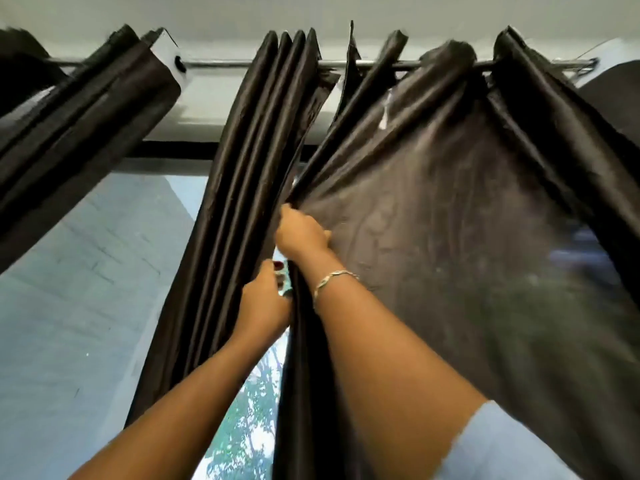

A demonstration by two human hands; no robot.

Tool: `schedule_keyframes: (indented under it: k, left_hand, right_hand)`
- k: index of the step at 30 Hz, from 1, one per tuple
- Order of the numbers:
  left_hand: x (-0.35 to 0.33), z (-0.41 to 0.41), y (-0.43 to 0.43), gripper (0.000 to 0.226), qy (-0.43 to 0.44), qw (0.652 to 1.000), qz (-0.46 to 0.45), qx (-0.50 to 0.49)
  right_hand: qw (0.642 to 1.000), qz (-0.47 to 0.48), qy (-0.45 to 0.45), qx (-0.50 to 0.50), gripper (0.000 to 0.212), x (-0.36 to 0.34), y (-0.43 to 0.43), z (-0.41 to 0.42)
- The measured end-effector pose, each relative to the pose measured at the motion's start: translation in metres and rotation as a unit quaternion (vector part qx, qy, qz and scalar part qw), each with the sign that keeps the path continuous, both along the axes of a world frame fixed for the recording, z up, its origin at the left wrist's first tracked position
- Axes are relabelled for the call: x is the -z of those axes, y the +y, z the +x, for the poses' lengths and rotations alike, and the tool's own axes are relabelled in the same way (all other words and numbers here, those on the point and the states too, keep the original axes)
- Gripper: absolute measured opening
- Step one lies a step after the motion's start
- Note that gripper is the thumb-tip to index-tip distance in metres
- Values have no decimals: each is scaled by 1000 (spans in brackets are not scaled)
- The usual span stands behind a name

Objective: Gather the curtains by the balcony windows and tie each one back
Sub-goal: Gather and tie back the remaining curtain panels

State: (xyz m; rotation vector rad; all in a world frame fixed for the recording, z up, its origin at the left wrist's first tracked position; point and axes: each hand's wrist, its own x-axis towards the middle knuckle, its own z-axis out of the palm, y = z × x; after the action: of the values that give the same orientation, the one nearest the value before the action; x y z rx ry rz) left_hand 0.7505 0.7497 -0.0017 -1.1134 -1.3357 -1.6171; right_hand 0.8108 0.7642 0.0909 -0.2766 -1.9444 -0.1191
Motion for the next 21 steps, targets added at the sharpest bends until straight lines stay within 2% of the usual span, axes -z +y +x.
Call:
schedule_keyframes:
  k: [2,3,5,8,12,17,19,21]
  left_hand:
    - [-5,-11,-14,56,-24,1000,-5,16]
    - [-7,-16,-19,56,-29,1000,-3,3]
    - [-3,-21,-24,39,-32,999,19,-19]
    - [7,-17,-19,36,-13,1000,0,5]
    - [14,-8,-5,28,2,1000,-6,10]
    - [8,8,6,27,34,999,17,-13]
    - [2,15,9,29,55,998,18,-32]
    - [-1,21,10,31,67,996,19,-52]
  right_hand:
    - [997,6,-47,-58,37,-5,-30,-25]
    - [995,7,-57,-76,35,-5,-40,-34]
    - [995,11,-60,-85,34,-6,-42,-40]
    - [997,18,-38,-61,33,-2,-19,-29]
    - [996,16,79,-30,55,9,24,16]
    - [972,38,231,29,49,7,68,96]
    - [959,75,261,87,37,3,82,124]
    - [940,93,292,148,36,1,94,146]
